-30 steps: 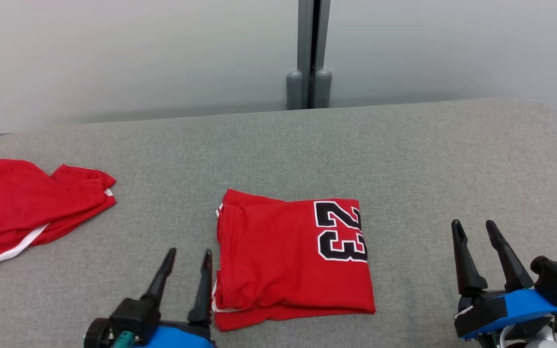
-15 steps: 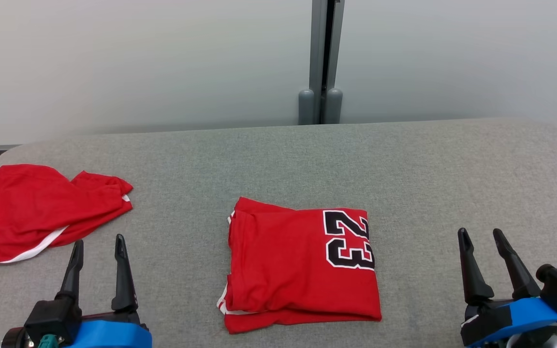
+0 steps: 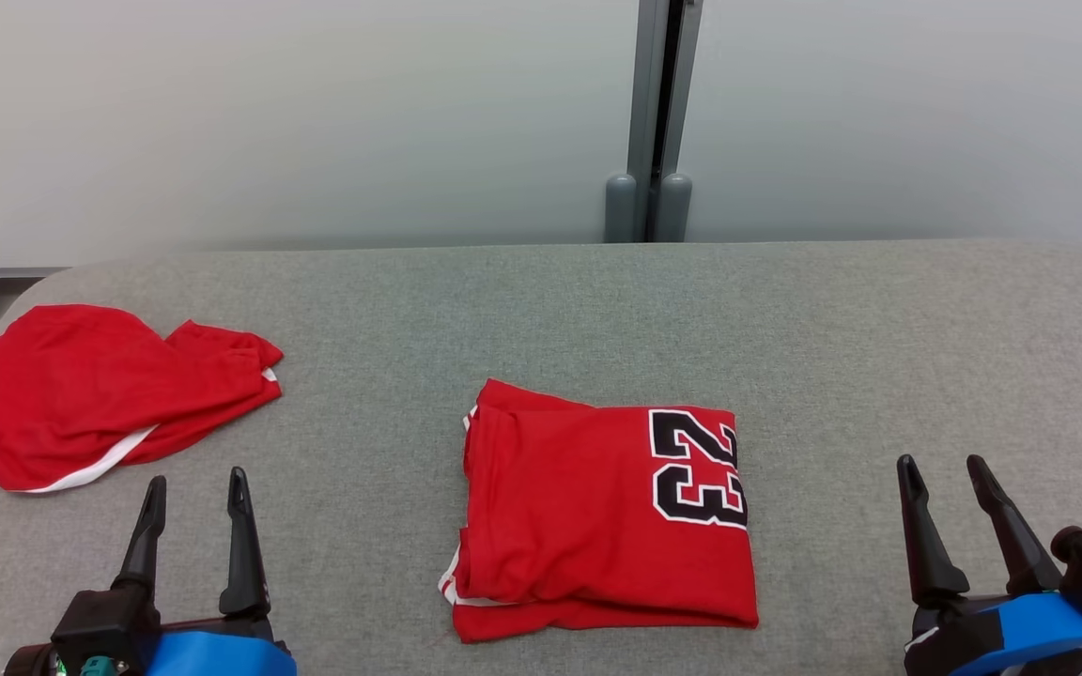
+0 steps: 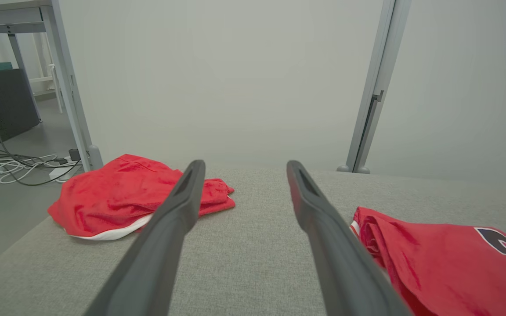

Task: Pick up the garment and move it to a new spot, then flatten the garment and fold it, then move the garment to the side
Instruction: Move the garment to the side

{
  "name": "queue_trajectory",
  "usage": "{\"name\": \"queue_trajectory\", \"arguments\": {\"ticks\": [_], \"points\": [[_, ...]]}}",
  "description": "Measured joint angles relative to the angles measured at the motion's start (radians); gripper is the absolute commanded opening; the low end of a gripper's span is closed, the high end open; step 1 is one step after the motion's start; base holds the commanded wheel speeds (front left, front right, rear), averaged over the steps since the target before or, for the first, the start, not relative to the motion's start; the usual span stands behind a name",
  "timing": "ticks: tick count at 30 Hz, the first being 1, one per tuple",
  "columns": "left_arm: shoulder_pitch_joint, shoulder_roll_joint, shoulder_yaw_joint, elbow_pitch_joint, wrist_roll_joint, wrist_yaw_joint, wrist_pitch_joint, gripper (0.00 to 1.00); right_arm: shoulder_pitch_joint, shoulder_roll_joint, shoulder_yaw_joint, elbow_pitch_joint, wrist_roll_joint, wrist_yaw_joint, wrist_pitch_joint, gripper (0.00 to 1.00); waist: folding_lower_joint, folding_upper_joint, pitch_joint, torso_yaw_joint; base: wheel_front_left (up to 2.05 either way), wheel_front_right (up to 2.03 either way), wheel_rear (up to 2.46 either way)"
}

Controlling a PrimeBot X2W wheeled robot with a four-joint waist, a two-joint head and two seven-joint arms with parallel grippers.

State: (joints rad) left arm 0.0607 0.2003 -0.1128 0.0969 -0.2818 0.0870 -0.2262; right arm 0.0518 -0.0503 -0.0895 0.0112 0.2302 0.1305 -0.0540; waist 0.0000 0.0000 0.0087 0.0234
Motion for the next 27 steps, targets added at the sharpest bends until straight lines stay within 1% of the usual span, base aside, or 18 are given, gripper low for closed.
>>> {"name": "queue_trajectory", "arguments": {"ticks": [8, 20, 23, 27], "points": [[0.000, 0.011, -0.010, -0.028, 0.000, 0.003, 0.030, 1.00, 0.004, 0.000, 0.001, -0.006, -0.010, 0.000, 0.010, 1.00, 0.0000, 0.0000, 0.007, 0.003, 0.00, 0.00, 0.00], [0.000, 0.019, -0.017, -0.045, -0.002, 0.016, 0.043, 1.00, 0.001, 0.000, 0.009, 0.002, -0.023, 0.000, 0.019, 1.00, 0.0000, 0.0000, 0.018, 0.000, 0.00, 0.00, 0.00], [0.000, 0.021, -0.017, -0.046, -0.003, 0.018, 0.043, 1.00, -0.032, 0.000, 0.034, 0.006, -0.028, 0.000, 0.019, 1.00, 0.0000, 0.0000, 0.025, -0.002, 0.00, 0.00, 0.00], [-0.008, 0.021, -0.024, -0.047, -0.006, 0.018, 0.043, 1.00, -0.113, 0.000, 0.078, 0.024, -0.035, 0.000, 0.027, 1.00, 0.0002, 0.0000, 0.039, 0.001, 0.00, 0.00, 0.00]]}}
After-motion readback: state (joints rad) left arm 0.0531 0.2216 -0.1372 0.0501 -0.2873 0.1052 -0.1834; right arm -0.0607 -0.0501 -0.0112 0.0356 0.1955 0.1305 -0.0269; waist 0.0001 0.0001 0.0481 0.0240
